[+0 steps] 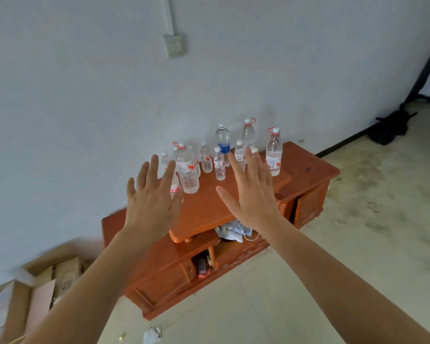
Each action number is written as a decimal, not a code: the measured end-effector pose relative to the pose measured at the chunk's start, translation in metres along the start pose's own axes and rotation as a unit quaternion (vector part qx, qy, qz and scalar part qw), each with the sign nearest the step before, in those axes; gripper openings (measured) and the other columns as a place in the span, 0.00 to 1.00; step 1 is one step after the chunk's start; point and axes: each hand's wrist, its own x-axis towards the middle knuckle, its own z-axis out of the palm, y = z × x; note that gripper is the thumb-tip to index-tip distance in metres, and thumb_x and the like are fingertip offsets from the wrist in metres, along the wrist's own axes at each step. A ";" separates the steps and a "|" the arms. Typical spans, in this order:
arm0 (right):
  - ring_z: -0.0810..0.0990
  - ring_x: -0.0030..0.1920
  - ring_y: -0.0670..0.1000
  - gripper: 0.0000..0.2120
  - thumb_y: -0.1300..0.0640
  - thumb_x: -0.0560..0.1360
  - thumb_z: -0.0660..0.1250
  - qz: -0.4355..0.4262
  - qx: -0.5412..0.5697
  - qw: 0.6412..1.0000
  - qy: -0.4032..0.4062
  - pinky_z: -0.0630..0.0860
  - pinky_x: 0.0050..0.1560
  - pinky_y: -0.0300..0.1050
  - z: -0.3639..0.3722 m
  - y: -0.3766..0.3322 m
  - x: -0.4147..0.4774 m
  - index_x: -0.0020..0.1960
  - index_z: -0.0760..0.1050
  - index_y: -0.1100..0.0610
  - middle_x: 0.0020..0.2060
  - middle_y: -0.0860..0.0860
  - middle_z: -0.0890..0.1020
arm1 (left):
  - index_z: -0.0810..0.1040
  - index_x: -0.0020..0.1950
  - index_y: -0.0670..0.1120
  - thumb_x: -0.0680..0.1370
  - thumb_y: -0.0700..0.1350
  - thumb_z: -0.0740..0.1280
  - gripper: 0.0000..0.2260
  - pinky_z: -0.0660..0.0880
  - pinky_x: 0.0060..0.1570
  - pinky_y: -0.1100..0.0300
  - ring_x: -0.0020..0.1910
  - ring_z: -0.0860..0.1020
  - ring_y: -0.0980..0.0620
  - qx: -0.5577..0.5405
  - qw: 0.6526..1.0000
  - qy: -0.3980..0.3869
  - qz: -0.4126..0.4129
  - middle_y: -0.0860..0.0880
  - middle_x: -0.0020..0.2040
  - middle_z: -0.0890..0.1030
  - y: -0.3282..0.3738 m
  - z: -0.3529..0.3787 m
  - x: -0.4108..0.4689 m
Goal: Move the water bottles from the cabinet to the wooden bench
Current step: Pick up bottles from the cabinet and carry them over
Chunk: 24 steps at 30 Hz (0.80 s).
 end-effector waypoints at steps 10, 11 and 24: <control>0.41 0.82 0.61 0.37 0.29 0.80 0.47 -0.045 0.022 0.998 -0.041 0.45 0.79 0.64 0.125 0.007 0.174 0.83 0.40 0.44 0.82 0.55 0.40 | 0.51 0.83 0.52 0.84 0.56 0.54 0.29 0.53 0.76 0.36 0.81 0.48 0.40 -0.019 0.999 -0.013 -0.049 0.43 0.83 0.47 -0.082 0.079 0.156; 0.41 0.82 0.61 0.37 0.30 0.81 0.48 -0.042 0.020 0.998 -0.042 0.46 0.79 0.65 0.137 0.010 0.187 0.83 0.40 0.44 0.82 0.55 0.40 | 0.51 0.83 0.52 0.84 0.57 0.54 0.29 0.53 0.77 0.36 0.81 0.47 0.41 -0.026 0.998 -0.013 -0.047 0.43 0.83 0.46 -0.090 0.086 0.172; 0.42 0.82 0.60 0.36 0.29 0.80 0.48 -0.026 0.023 0.993 -0.117 0.42 0.79 0.61 0.274 0.028 0.351 0.82 0.40 0.41 0.83 0.52 0.43 | 0.58 0.81 0.50 0.83 0.56 0.53 0.27 0.60 0.73 0.33 0.80 0.56 0.37 -0.062 0.995 -0.065 -0.031 0.41 0.82 0.54 -0.177 0.185 0.377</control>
